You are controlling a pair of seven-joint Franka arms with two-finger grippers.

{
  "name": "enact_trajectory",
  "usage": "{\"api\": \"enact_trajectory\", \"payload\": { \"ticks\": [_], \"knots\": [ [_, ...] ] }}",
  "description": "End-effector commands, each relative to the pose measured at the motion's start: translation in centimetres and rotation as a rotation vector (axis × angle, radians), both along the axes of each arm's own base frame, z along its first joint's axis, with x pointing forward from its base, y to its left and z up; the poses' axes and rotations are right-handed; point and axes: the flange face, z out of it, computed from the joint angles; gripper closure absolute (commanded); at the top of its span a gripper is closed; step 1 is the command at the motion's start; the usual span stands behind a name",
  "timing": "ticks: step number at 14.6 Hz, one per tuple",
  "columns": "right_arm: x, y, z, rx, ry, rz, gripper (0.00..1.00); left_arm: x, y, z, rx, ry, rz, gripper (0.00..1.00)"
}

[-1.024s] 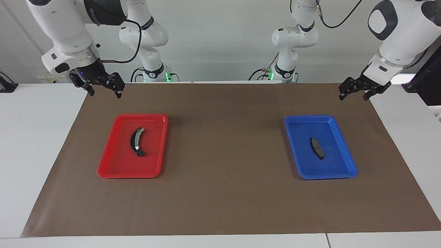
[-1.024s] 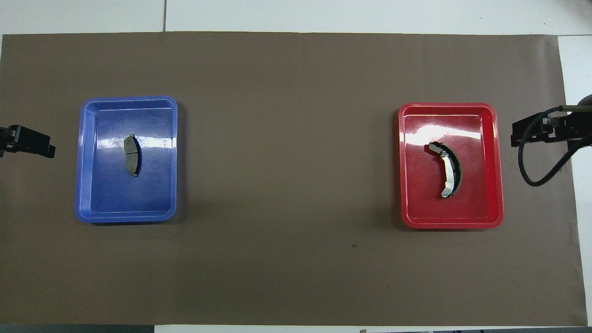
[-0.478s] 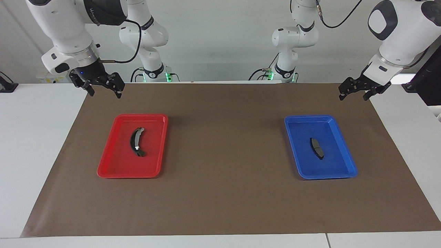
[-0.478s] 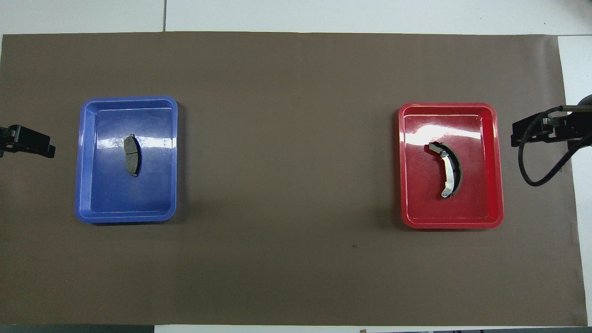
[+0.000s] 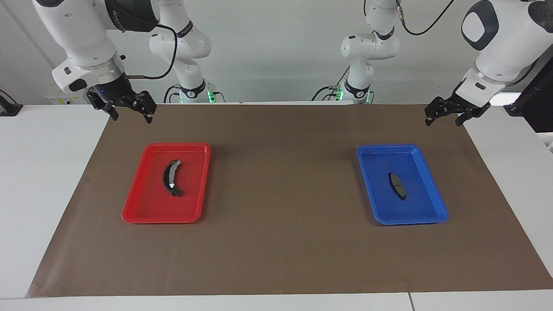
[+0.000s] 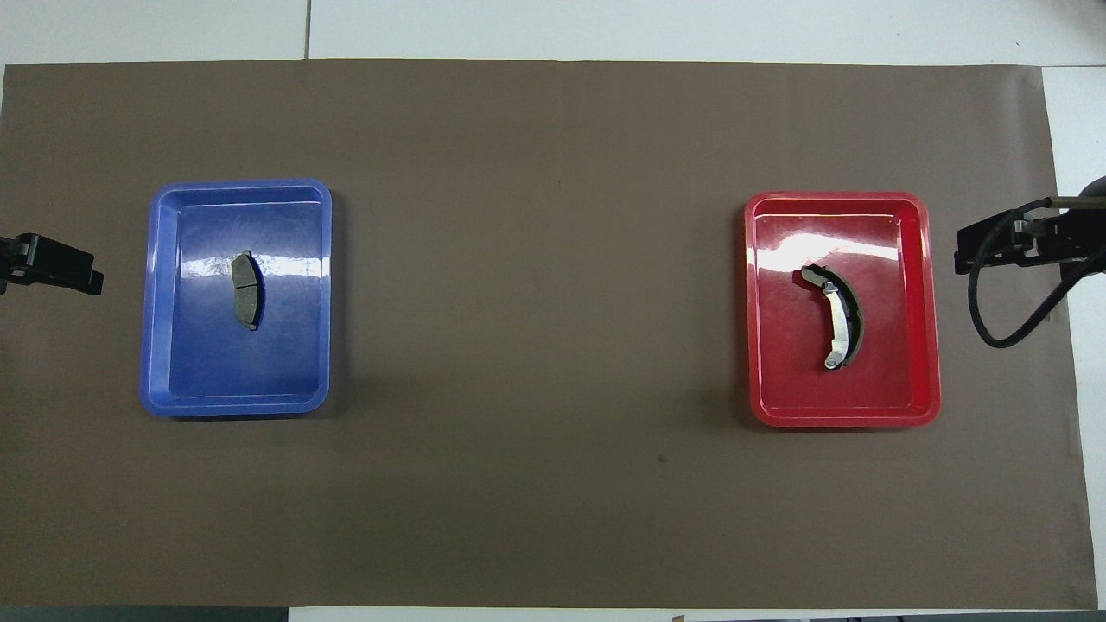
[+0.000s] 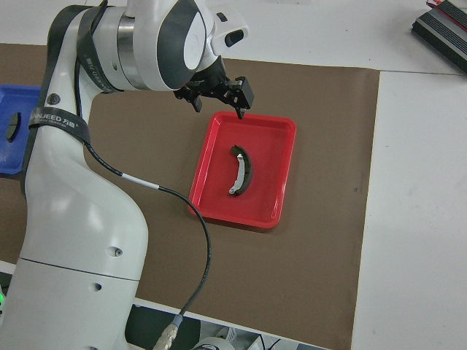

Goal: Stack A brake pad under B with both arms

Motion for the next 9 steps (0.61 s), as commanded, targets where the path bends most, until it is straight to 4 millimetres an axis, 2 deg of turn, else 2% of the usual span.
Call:
{"api": "enact_trajectory", "payload": {
  "ticks": [1,2,3,6,8,9],
  "knots": [
    [0.1,-0.3,0.1,-0.006,-0.012,0.014,0.0,-0.6,-0.3,0.1,-0.012,-0.02,-0.017,0.02],
    [0.1,-0.3,0.1,-0.006,-0.012,0.016,0.0,-0.5,-0.5,-0.3,-0.011,-0.038,-0.013,0.02],
    [0.1,-0.3,0.2,-0.006,-0.013,0.016,0.0,-0.5,-1.5,-1.4,-0.012,-0.07,-0.031,0.03],
    [0.1,-0.3,0.1,-0.006,-0.012,0.016,0.0,-0.8,-2.5,-5.4,-0.013,-0.11,-0.037,0.05],
    [0.1,-0.3,0.1,-0.006,-0.012,0.016,0.0,-0.4,-3.6,-9.0,-0.012,-0.114,0.001,0.05],
    [0.1,-0.4,0.1,-0.006,-0.012,0.014,0.0,-0.3,-3.8,-11.7,-0.011,-0.121,0.009,0.05]
  ]
}}
